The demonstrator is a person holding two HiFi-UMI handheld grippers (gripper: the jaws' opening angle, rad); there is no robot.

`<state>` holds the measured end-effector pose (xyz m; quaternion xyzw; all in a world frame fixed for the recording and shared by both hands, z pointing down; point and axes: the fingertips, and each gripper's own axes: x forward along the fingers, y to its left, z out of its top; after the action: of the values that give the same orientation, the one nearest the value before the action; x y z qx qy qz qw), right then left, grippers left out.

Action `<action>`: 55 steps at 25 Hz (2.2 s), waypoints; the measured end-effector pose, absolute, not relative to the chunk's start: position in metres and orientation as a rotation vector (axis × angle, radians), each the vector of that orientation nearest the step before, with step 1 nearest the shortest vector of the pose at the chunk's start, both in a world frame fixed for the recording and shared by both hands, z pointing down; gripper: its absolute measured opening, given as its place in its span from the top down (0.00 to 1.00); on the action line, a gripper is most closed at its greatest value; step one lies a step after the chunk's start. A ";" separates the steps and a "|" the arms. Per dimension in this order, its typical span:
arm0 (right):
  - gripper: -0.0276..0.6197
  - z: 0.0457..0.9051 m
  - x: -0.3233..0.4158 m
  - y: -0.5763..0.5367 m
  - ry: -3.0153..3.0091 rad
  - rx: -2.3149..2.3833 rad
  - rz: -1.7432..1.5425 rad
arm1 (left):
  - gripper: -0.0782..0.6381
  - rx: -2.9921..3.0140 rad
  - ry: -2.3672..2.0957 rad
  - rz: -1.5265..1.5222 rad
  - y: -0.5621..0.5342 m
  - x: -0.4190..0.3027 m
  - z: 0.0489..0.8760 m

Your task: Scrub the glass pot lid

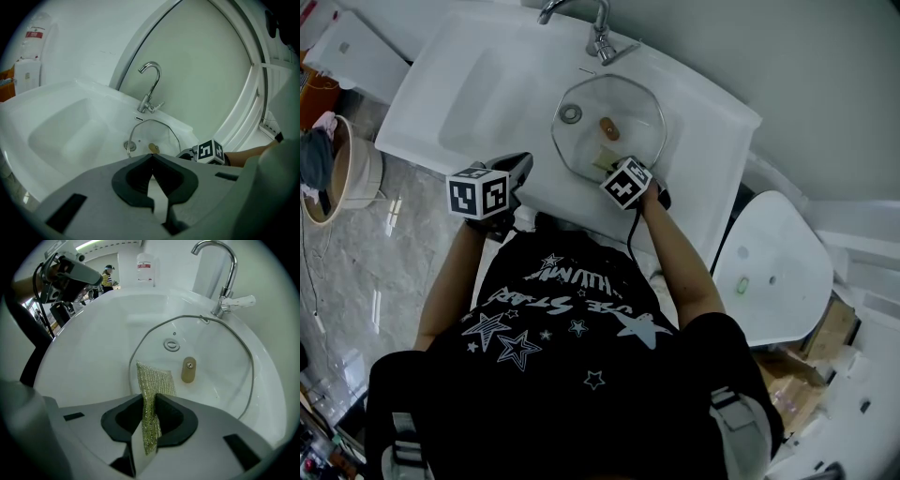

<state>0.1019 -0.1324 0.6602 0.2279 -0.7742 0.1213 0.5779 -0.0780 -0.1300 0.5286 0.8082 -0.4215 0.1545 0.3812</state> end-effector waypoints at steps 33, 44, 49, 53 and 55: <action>0.85 0.584 0.101 -0.117 -2.203 0.605 0.555 | 0.88 1.970 -1.245 0.328 -0.060 -0.052 0.518; 0.85 0.539 0.113 -0.104 -2.358 0.668 0.564 | 0.88 1.963 -1.263 0.313 -0.038 -0.044 0.518; 0.85 0.541 0.126 -0.096 -2.362 0.691 0.584 | 0.88 1.980 -1.251 0.343 -0.028 -0.036 0.522; 0.85 0.539 0.135 -0.092 -2.371 0.728 0.620 | 0.88 1.980 -1.222 0.348 -0.022 -0.031 0.523; 0.85 0.539 0.137 -0.088 -2.372 0.741 0.633 | 0.88 1.984 -1.212 0.344 -0.021 -0.031 0.523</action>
<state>0.1367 -0.0882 0.5386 0.2770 -0.8867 0.2366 0.2847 -0.0311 -0.0207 0.5230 0.7791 -0.4757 0.1350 0.3854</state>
